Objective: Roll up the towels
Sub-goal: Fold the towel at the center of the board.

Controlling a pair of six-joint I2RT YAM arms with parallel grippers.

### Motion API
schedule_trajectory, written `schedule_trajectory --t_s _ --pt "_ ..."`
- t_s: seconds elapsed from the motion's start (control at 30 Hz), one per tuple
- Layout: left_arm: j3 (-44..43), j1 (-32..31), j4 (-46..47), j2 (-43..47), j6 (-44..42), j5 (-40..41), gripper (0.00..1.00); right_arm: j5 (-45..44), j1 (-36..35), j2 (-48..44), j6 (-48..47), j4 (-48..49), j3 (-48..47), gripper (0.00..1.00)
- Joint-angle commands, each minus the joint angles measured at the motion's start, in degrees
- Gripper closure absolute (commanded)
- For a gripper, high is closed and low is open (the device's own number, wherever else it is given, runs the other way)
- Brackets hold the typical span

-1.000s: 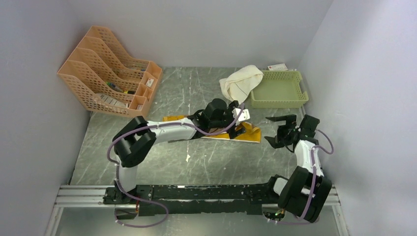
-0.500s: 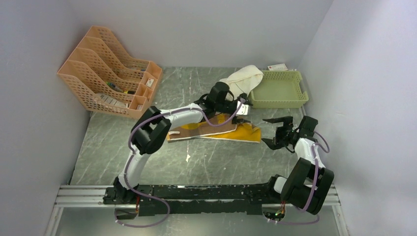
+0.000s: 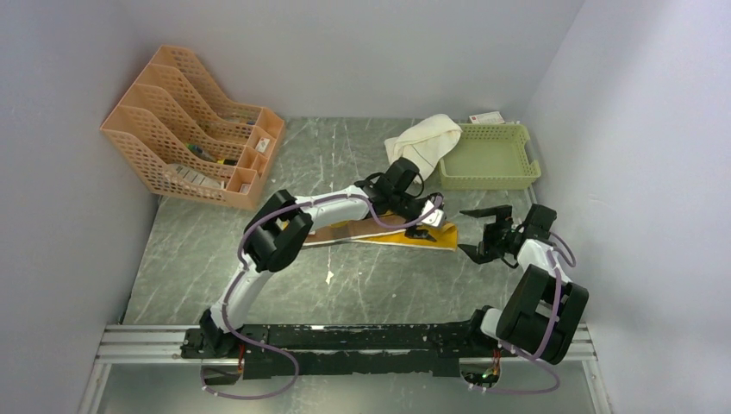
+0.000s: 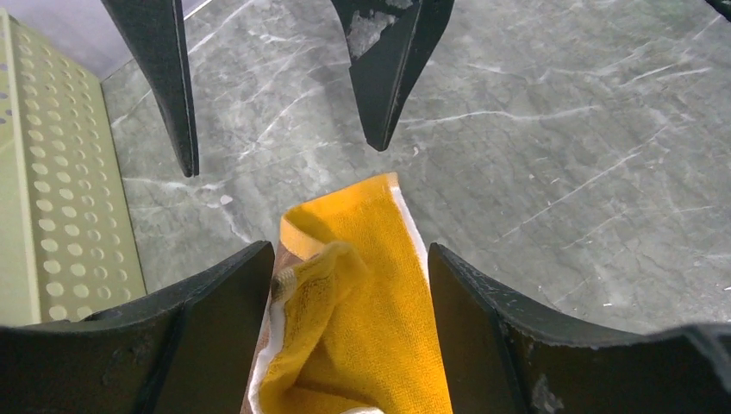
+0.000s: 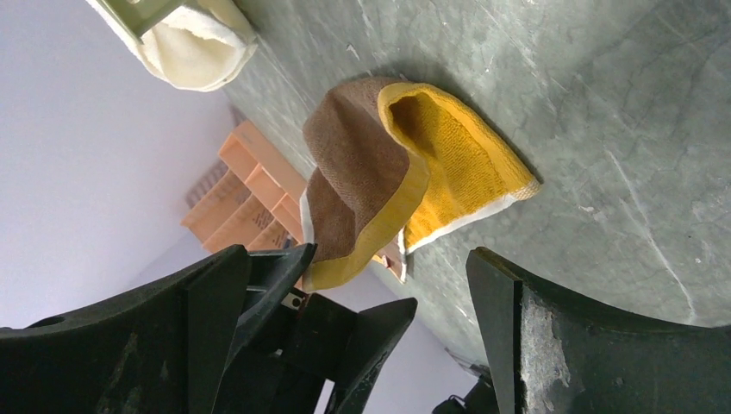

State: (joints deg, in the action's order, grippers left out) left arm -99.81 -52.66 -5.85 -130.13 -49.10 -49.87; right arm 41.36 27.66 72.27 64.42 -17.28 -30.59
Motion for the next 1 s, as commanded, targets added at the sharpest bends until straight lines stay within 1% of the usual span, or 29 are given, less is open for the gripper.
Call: schedule_trajectory --t_s 0.0,0.07,0.13,0.27,0.3,0.37,0.4,0.43,0.5,0.6,0.67,0.77,0.8,0.97 --pt "1.05 0.13 5.30 -0.87 -0.04 -0.18 0.23 1.35 0.64 0.22 -0.77 1.22 0.70 0.00" --pt "0.62 0.34 7.14 -1.53 0.78 0.44 0.24 1.51 0.64 0.24 -0.87 1.53 0.79 0.00" --pt "-0.58 0.52 7.08 -2.46 0.78 1.55 0.28 1.62 0.64 0.40 -0.94 1.59 0.79 0.00" --pt "0.32 0.93 10.51 -2.47 1.98 3.20 0.44 1.08 0.65 0.90 -1.11 1.85 0.62 0.00" --pt "0.77 0.94 11.19 -2.34 2.24 3.39 0.50 0.78 0.64 1.12 -1.16 1.91 0.54 0.00" --pt "1.18 1.12 11.79 -2.16 2.45 3.67 0.66 0.08 0.64 1.73 -1.14 2.05 0.37 0.00" --pt "1.38 1.10 11.69 -2.03 2.31 3.98 0.82 -0.38 0.62 2.11 -1.03 2.26 0.21 0.01" --pt "1.87 1.13 12.42 -1.87 2.58 4.48 0.92 -1.26 0.56 2.46 -0.86 2.71 0.11 0.02" --pt "3.46 1.30 14.45 -0.97 3.42 4.41 0.93 -2.38 0.51 3.39 -0.30 3.84 -0.12 0.04" --pt "5.38 1.25 18.32 -0.04 5.95 4.55 0.93 -2.75 0.23 5.31 1.32 6.76 -0.28 0.14" --pt "6.34 1.23 21.61 0.30 7.92 5.34 0.93 -3.19 -0.83 6.92 2.48 8.00 -0.79 0.18" --pt "8.28 0.59 27.10 0.66 9.36 8.75 0.93 -3.67 -3.72 8.57 5.52 11.16 -0.53 0.28" --pt "8.98 0.39 28.58 0.80 9.30 9.67 0.93 -3.73 -4.88 9.07 7.25 12.88 -0.06 0.30" --pt "12.54 0.10 38.04 1.81 11.57 13.70 0.93 -4.56 -10.06 12.19 13.21 18.68 0.43 0.31"
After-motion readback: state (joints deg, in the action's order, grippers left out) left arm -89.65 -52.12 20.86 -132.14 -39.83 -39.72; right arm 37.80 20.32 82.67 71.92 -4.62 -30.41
